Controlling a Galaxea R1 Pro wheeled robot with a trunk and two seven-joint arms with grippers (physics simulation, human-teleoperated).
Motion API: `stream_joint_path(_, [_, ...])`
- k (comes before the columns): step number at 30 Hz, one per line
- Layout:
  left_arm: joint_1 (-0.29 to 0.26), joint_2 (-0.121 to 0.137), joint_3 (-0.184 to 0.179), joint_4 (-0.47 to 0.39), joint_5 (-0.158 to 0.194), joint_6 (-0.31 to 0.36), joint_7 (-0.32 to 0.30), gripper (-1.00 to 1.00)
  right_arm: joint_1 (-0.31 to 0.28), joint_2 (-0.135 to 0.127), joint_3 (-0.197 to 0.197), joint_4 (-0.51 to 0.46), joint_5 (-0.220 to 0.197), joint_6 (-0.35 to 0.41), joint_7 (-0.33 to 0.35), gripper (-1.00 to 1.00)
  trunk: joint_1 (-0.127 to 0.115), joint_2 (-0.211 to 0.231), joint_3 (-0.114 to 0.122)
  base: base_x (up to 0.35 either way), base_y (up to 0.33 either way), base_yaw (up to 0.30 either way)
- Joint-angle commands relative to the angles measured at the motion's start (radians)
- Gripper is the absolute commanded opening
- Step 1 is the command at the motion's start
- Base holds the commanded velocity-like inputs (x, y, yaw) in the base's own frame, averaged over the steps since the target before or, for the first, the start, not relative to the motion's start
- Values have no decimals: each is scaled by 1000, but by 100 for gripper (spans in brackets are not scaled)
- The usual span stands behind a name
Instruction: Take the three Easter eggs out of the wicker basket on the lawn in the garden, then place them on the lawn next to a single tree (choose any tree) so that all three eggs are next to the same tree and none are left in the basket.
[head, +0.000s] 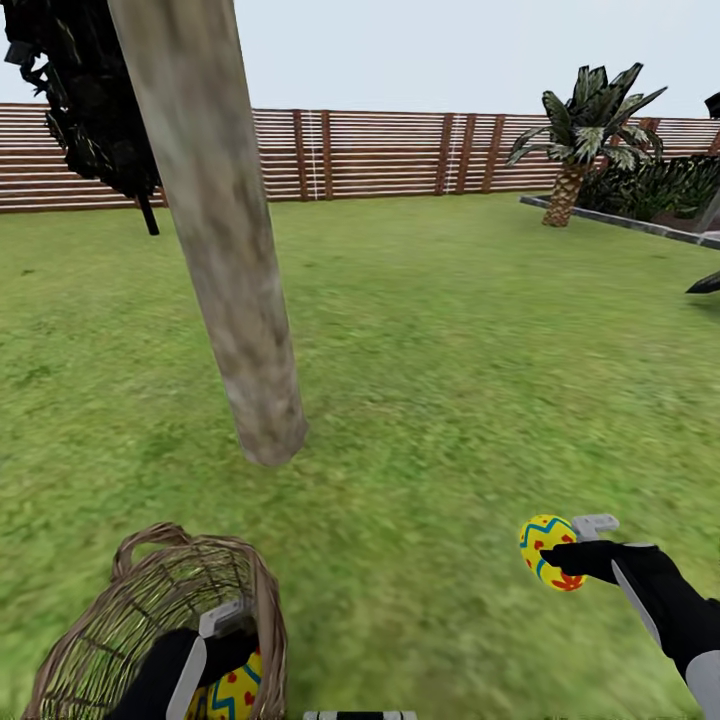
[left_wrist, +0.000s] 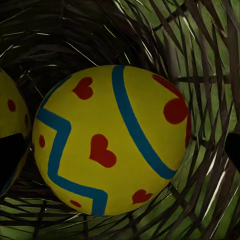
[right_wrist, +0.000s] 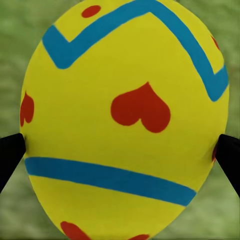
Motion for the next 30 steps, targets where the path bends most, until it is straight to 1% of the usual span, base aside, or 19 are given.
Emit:
stream_joint_path(1, [0, -1, 4, -1, 10, 5, 3, 100, 0, 0, -3, -1, 3, 5, 7, -100, 0, -1, -5, 0, 0, 0])
stream_joint_path(10, [0, -1, 4, -1, 10, 5, 3, 100, 0, -1, -3, -1, 3, 5, 8, -100, 4, -3, -40, 0, 0, 0])
stream_joint_path(14, [0, -1, 4, -1, 11, 5, 3, 100, 0, -1, -3, -1, 3, 5, 8, -100, 4, -3, -40, 0, 0, 0])
stream_joint_path(16, [0, -1, 3, -1, 11, 5, 3, 100, 0, 0, -3, -1, 3, 5, 8, -100, 5, -3, -47, 0, 0, 0])
stream_joint_path(25, [0, -1, 3, -2, 11, 4, 3, 100, 0, 0, -3, -1, 3, 5, 8, -100, 5, -3, -47, 5, 0, 0])
stream_joint_path(30, [0, -2, 4, -1, 13, 4, 3, 100, 0, 0, -2, 1, 3, 5, 8, -100, 5, -3, -47, 187, 0, 0])
